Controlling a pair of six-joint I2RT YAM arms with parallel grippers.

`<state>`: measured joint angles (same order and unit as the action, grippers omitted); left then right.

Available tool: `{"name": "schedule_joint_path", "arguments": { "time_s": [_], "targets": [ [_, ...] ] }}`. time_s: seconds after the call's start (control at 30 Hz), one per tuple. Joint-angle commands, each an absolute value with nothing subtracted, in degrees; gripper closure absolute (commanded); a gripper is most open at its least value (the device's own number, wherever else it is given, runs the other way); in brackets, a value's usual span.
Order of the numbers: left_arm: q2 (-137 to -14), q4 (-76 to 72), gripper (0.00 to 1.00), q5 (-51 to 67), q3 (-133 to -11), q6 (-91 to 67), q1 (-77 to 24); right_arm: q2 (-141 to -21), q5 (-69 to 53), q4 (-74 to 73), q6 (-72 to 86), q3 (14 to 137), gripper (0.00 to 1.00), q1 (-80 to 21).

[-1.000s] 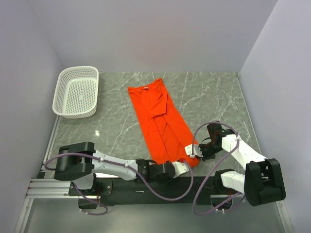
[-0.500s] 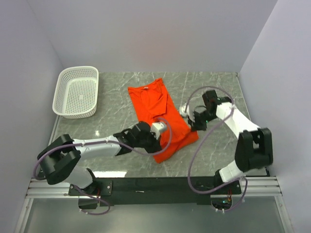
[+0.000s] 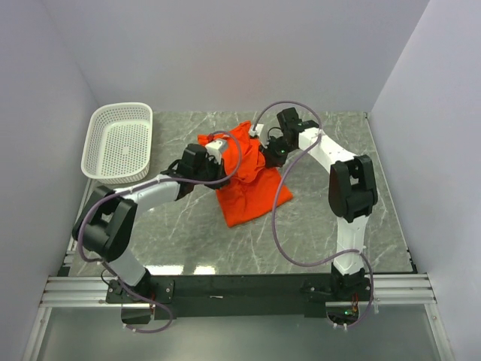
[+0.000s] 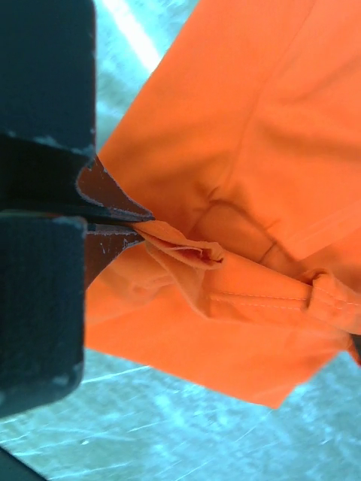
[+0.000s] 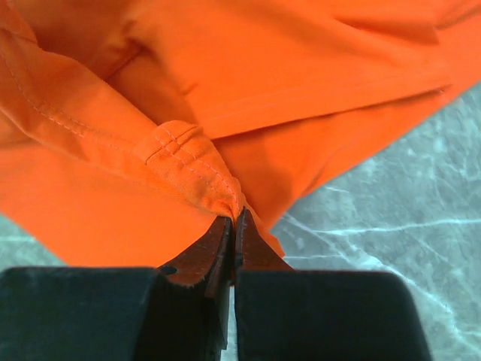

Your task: Fold and stack the t-shirts

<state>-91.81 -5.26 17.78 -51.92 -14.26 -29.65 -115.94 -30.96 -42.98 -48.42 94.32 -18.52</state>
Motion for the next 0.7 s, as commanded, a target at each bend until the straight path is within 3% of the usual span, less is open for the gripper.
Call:
{"name": "schedule_joint_path", "arguments": {
  "time_s": [0.0,0.2,0.67],
  "targets": [
    [-94.7,-3.3,0.99,18.7,-56.7,-12.1,-29.1,-117.2,-28.0,-41.0,-42.8,97.8,1.0,-18.5],
    [-98.3,-2.4,0.99,18.5,-58.9,-12.2,-27.0,-118.5,-26.7,-38.1,-40.1,98.9,1.0,-18.6],
    [-92.6,-0.7,0.99,15.1,-57.0,-14.3,-26.4,-120.9,-24.4,-37.3,-37.5,101.9,1.0,-20.0]
  ]
}}
